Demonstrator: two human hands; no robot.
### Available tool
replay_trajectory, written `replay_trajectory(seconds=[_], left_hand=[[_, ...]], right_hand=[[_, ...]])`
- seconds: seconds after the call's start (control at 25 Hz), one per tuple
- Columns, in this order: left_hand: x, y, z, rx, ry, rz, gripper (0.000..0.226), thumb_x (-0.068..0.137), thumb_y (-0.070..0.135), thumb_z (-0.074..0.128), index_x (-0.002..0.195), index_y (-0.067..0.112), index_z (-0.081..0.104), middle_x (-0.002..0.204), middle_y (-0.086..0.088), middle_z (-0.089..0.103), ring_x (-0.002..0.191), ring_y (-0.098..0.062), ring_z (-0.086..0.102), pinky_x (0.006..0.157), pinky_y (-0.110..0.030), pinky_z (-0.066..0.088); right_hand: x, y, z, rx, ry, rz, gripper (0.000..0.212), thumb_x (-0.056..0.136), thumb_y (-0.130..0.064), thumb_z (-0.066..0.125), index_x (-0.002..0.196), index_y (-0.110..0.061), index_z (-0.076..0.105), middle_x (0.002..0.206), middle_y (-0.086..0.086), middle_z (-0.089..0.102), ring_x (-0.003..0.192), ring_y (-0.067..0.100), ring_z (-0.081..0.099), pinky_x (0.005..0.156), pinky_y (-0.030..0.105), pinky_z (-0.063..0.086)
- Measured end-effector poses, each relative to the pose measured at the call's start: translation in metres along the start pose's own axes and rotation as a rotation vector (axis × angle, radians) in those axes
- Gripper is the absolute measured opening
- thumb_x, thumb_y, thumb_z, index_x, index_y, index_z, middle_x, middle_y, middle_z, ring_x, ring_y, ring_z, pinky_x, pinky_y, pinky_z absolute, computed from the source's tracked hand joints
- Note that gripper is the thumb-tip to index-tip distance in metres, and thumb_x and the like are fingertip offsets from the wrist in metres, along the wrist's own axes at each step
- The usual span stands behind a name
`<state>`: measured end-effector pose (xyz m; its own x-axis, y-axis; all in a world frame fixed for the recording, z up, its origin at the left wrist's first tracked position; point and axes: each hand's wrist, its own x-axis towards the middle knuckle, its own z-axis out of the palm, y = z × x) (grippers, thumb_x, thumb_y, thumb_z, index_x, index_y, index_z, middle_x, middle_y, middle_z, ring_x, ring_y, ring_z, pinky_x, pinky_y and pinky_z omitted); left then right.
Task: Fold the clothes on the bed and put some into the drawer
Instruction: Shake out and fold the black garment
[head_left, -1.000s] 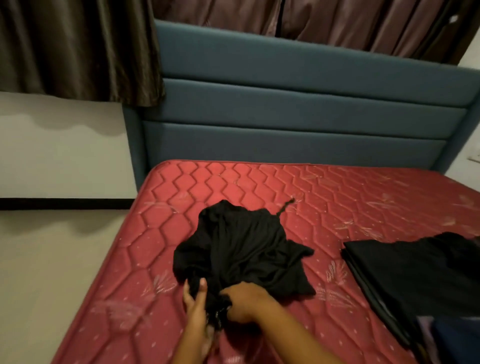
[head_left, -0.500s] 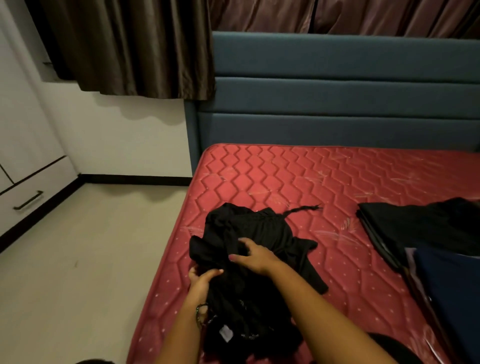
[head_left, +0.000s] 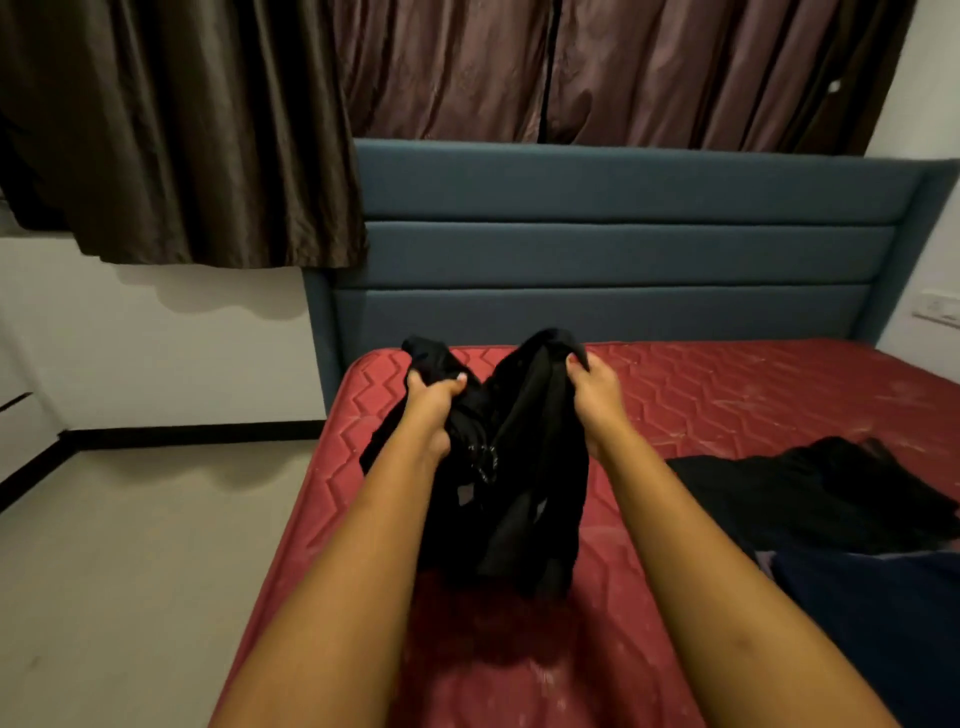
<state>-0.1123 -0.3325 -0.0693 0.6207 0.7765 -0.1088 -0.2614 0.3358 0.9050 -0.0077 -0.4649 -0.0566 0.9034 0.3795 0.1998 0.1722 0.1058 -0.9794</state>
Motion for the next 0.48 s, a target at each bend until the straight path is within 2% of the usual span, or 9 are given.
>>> replay_trajectory(seconds=[0.08,0.12,0.16,0.2,0.24,0.28,0.32,0.4,0.48], left_hand=[[0.029,0.039,0.051,0.023,-0.136,0.13,0.068,0.089,0.0,0.061,0.145,0.018,0.028,0.129,-0.013,0.053,0.103,-0.029,0.061,0.087,-0.043,0.053],[0.041,0.049,0.063,0.087,-0.174,0.185,0.07,0.088,0.004,0.064,0.145,0.023,0.029,0.135,-0.011,0.051,0.112,-0.03,0.058,0.094,-0.046,0.05],[0.049,0.053,0.07,0.178,-0.187,0.232,0.07,0.086,0.008,0.067,0.143,0.027,0.031,0.138,-0.01,0.049,0.116,-0.031,0.055,0.098,-0.048,0.048],[0.057,0.05,0.074,0.281,-0.183,0.267,0.068,0.085,0.011,0.068,0.14,0.029,0.033,0.139,-0.01,0.046,0.118,-0.031,0.053,0.1,-0.049,0.047],[0.059,0.044,0.079,0.387,-0.175,0.311,0.066,0.084,0.013,0.069,0.138,0.03,0.034,0.14,-0.01,0.041,0.121,-0.03,0.05,0.104,-0.047,0.044],[0.058,0.031,0.084,0.502,-0.184,0.346,0.068,0.084,0.014,0.07,0.139,0.029,0.033,0.143,-0.01,0.035,0.125,-0.029,0.045,0.108,-0.042,0.039],[0.055,0.014,0.088,0.643,-0.233,0.352,0.072,0.085,0.015,0.071,0.143,0.026,0.03,0.146,-0.009,0.029,0.131,-0.027,0.039,0.111,-0.035,0.034],[0.046,-0.028,0.087,0.843,-0.394,0.249,0.081,0.085,0.016,0.071,0.15,0.022,0.023,0.152,-0.007,0.021,0.137,-0.023,0.031,0.11,-0.03,0.03],[0.026,-0.068,0.079,0.797,-0.473,0.044,0.071,0.089,0.016,0.066,0.149,0.021,0.026,0.152,-0.007,0.029,0.129,-0.02,0.04,0.102,-0.028,0.04]], right_hand=[[0.033,-0.043,-0.027,-0.066,0.099,-0.177,0.026,0.102,-0.019,0.042,0.116,-0.008,0.062,0.105,0.007,0.064,0.099,0.022,0.061,0.078,0.029,0.046],[0.046,-0.053,-0.042,-0.276,0.15,-0.211,0.029,0.103,-0.026,0.04,0.116,-0.01,0.061,0.11,0.009,0.063,0.106,0.029,0.06,0.08,0.032,0.044],[0.053,-0.054,-0.057,-0.633,0.199,-0.166,0.033,0.103,-0.032,0.038,0.118,-0.012,0.059,0.118,0.011,0.061,0.113,0.035,0.056,0.085,0.037,0.042],[0.054,-0.046,-0.071,-0.994,0.228,-0.035,0.035,0.102,-0.033,0.037,0.122,-0.014,0.058,0.128,0.011,0.056,0.119,0.037,0.052,0.092,0.042,0.039],[0.05,-0.032,-0.082,-1.253,0.227,0.127,0.034,0.1,-0.029,0.039,0.126,-0.016,0.057,0.134,0.01,0.053,0.123,0.037,0.049,0.097,0.044,0.036],[0.04,-0.014,-0.087,-1.378,0.191,0.231,0.034,0.098,-0.024,0.04,0.126,-0.016,0.057,0.135,0.009,0.054,0.124,0.035,0.049,0.099,0.043,0.035],[0.029,0.009,-0.088,-1.421,0.163,0.248,0.033,0.097,-0.021,0.039,0.125,-0.017,0.058,0.132,0.007,0.056,0.123,0.032,0.05,0.099,0.041,0.036],[0.007,0.054,-0.084,-1.346,0.141,0.122,0.031,0.1,-0.025,0.037,0.121,-0.018,0.059,0.124,0.007,0.061,0.117,0.03,0.054,0.094,0.038,0.041],[-0.007,0.088,-0.075,-0.998,0.182,0.054,0.031,0.101,-0.026,0.039,0.118,-0.011,0.061,0.116,0.014,0.064,0.11,0.035,0.058,0.089,0.038,0.043]])
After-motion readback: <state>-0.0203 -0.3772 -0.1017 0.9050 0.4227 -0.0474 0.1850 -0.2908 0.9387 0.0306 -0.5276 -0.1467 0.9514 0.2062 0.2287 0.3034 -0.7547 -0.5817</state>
